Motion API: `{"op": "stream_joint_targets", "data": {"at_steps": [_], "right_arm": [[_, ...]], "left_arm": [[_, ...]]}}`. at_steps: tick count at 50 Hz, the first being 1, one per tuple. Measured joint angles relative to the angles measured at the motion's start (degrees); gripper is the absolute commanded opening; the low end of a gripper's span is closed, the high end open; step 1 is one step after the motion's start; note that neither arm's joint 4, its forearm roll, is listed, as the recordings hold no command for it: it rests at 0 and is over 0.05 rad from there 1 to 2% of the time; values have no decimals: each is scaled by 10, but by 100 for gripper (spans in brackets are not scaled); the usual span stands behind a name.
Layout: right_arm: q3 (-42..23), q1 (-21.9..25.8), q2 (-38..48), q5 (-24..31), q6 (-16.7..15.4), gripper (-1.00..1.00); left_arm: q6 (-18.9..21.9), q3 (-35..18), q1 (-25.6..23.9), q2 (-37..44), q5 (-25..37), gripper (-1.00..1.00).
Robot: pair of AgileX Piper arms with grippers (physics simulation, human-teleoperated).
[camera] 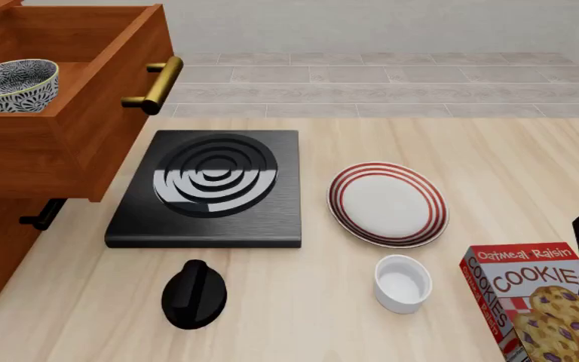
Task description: Pick the akita bowl in the top layer of the wooden cabinet and place it on the plate.
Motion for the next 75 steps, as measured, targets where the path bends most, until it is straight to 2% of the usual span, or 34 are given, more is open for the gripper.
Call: {"op": "stream_joint_targets", "data": {"at_steps": [15, 36, 75], "right_arm": [[1, 0, 0, 0, 0, 100], [2, 1, 0, 0, -1, 100], [3, -1, 0, 2, 1, 100]], "left_arm": [[21, 10, 28, 15, 4, 100], [39, 55, 74, 28, -18, 100], [41, 121, 79, 54, -59, 100]]}}
